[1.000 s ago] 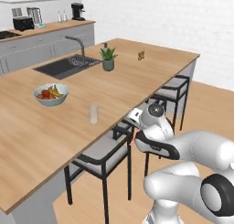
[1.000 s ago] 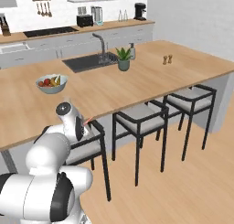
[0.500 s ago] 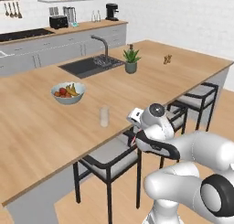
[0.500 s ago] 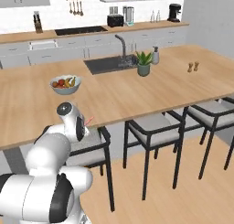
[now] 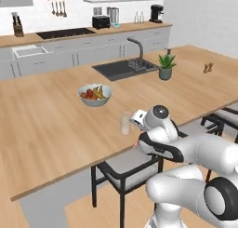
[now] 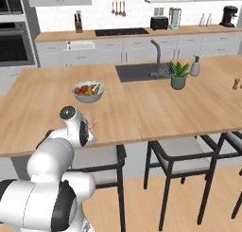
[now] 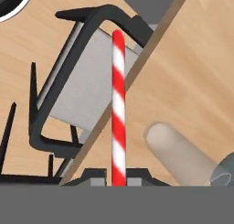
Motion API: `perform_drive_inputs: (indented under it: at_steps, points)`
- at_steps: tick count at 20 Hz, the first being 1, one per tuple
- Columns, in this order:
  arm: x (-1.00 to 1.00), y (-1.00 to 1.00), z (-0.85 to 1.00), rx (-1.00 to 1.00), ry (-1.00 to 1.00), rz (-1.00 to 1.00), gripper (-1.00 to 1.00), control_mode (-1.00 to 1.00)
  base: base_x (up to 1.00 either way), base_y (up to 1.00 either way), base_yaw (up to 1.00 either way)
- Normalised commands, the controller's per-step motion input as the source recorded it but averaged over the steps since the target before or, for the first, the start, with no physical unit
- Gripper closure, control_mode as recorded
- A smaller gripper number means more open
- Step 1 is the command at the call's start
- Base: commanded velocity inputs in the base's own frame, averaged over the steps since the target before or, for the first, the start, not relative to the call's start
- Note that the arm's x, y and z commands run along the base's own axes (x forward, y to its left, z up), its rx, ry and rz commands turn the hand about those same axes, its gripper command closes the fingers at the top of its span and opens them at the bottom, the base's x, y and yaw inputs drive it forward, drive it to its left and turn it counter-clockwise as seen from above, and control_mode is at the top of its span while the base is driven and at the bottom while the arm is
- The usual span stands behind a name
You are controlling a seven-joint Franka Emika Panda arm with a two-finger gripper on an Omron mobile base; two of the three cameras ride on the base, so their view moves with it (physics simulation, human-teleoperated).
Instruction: Take a straw from the drawer in front and place it inside the glass cup on the dining counter.
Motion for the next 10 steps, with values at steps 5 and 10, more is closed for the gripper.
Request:
perform_drive_inputs:
  at_steps: [5, 10]
  points:
    - [0.0, 0.0, 0.0, 0.0, 0.0, 0.0, 1.0, 1.0, 0.36, -0.03, 0.39]
    - [0.0, 0.0, 0.0, 0.0, 0.0, 0.0, 1.0, 1.0, 0.42, -0.16, 0.38]
